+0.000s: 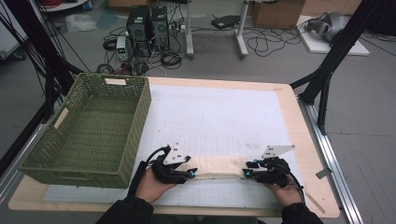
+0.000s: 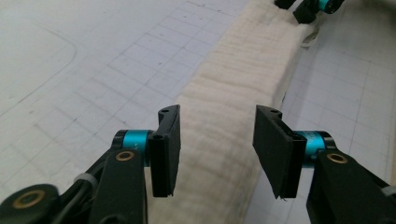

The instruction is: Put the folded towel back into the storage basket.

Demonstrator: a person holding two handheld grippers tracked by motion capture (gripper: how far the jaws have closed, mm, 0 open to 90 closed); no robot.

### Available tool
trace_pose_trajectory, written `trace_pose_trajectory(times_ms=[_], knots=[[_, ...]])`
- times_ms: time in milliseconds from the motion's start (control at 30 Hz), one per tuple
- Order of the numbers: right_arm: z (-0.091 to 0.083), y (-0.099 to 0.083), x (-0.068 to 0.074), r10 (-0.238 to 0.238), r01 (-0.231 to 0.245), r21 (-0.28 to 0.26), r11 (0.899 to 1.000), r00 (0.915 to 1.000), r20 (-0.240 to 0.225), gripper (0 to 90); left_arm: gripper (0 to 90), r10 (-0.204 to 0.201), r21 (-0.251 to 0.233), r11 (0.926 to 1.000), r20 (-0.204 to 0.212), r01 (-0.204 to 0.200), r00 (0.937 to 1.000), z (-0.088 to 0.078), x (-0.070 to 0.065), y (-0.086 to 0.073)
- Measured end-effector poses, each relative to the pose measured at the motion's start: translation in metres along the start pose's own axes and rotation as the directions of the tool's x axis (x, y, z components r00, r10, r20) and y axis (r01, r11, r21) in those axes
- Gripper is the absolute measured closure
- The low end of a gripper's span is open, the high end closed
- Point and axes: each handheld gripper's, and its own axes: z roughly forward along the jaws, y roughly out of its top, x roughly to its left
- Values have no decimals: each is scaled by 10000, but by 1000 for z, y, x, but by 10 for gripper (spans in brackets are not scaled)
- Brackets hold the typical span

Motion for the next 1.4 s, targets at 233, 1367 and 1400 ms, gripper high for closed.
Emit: trace_pose_trajectory(times_ms=[233,1367,1400], knots=[[0,0,0,89,-89,30,10000,10000,-27,604,462,650,434,9969,281,-662,9975,19,1,22],[0,-1,-2,94,-94,18,10000,9999,-65,582,334,210,2090,9764,1615,-550,9866,57,10,24],[0,-1,-2,84,-84,13,10000,9999,-64,582,328,245,2083,9763,1623,-585,9864,57,10,23]])
